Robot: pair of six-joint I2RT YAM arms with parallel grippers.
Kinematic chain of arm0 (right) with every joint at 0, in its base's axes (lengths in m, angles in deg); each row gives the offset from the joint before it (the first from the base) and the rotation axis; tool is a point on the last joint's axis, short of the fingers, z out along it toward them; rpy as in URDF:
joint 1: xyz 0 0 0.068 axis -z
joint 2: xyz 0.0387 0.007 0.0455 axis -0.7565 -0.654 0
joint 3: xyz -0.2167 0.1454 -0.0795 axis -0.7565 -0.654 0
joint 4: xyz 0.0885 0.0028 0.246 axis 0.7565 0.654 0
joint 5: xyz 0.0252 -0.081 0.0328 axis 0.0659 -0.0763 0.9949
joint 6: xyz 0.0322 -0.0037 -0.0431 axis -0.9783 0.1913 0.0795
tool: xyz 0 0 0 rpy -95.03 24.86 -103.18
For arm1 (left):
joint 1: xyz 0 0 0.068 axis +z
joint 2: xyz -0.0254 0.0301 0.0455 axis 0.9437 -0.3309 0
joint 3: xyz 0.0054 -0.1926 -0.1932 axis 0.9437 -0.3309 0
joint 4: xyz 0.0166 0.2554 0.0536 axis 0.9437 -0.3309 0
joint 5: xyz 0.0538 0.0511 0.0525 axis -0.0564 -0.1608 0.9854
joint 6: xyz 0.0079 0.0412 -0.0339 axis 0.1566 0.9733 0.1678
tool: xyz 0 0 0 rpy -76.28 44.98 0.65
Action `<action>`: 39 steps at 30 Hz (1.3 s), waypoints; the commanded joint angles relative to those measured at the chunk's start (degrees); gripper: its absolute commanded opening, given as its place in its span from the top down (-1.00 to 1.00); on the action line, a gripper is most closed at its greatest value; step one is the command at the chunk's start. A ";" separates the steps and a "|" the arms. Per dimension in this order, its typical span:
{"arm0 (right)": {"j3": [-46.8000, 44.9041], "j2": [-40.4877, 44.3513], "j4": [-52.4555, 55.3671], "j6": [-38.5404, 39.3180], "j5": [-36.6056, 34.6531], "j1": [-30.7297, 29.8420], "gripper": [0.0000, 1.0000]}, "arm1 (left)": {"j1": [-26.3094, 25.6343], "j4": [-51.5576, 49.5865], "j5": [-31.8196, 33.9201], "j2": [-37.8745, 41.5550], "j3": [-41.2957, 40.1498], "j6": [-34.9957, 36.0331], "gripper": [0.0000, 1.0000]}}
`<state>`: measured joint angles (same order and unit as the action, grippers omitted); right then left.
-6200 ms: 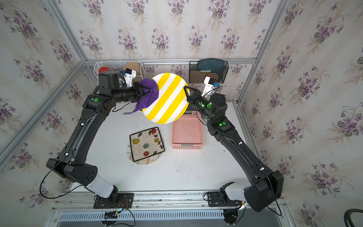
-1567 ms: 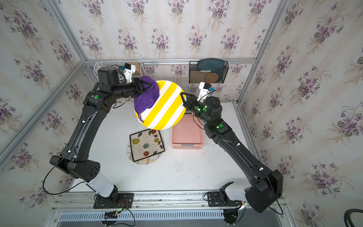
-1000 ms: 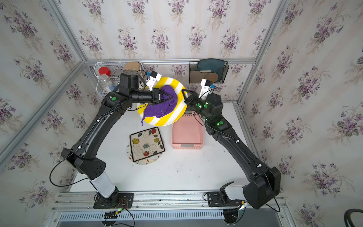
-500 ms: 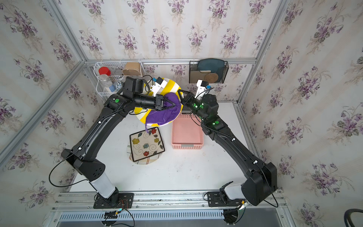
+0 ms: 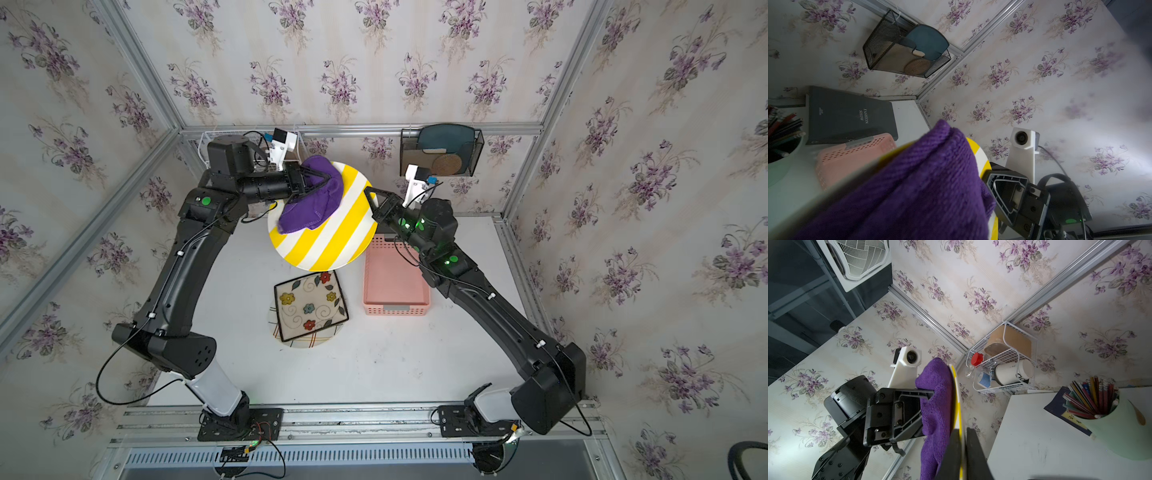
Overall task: Wipe the wet plate dry
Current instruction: Wipe the plate with towel.
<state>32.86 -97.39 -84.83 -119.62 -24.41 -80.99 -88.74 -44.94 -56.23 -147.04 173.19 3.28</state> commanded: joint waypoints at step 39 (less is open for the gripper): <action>20.11 -21.70 -36.23 -30.54 -1.18 13.34 1.00 | -8.99 93.76 -4.42 -1.62 -15.41 -80.03 1.00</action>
<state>52.88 -118.81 -127.29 -151.95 -21.28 -68.90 -97.70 42.29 -54.77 -150.47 158.39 -75.03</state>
